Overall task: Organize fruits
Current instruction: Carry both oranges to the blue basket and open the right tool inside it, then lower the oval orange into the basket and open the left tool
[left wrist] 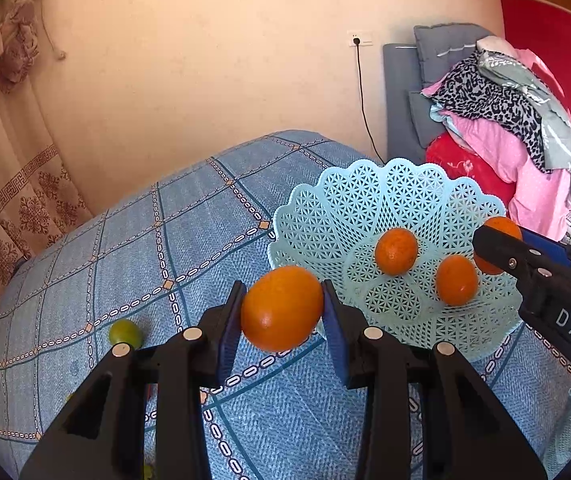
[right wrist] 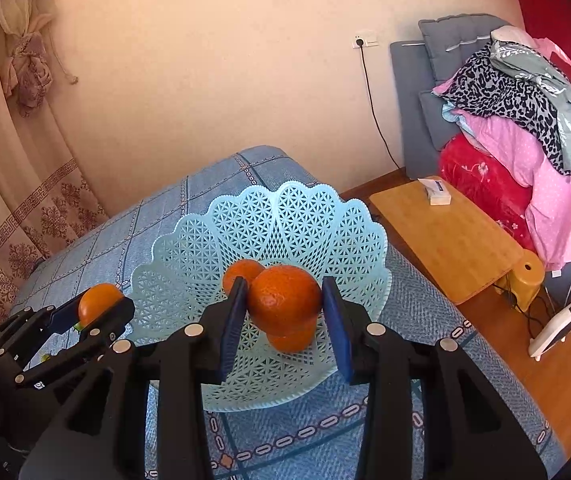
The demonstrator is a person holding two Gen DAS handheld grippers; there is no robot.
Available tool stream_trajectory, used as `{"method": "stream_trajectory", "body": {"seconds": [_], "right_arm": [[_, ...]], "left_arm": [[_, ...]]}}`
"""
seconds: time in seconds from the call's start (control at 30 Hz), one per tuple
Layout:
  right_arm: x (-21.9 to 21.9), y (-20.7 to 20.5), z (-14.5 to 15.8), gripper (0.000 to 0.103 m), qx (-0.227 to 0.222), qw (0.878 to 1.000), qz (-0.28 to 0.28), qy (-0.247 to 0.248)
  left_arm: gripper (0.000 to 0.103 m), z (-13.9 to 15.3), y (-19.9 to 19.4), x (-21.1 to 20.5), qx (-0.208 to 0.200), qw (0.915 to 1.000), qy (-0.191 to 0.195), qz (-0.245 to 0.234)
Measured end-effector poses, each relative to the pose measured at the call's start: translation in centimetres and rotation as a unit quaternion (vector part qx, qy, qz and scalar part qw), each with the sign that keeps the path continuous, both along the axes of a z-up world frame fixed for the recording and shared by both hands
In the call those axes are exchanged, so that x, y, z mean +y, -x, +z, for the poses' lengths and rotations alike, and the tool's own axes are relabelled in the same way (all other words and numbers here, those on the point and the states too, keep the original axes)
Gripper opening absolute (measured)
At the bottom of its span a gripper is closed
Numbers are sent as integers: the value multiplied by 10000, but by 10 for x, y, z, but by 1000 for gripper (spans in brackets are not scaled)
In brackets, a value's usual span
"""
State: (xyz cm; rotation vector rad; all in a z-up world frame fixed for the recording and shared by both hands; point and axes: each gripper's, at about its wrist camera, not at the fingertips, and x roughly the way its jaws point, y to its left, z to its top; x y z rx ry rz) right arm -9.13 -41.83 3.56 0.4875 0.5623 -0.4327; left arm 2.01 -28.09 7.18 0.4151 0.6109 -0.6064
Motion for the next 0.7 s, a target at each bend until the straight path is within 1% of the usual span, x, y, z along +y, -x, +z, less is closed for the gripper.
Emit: {"method": "stream_trajectory", "body": {"seconds": [0.37,0.53,0.7], "right_arm": [[4,6,0,40,-118,9999,-59,-23],[6,6,-2,40,-123,9999,-38,-67],[9,7,-4,40,-135,9999,-11,-75]], "left_arm": [[38,5,4,4,-40,9999,60,-79],[38,4,1,11,-14,10000,79,-7],[38,0,-12,24,388,9989,239,121]]}}
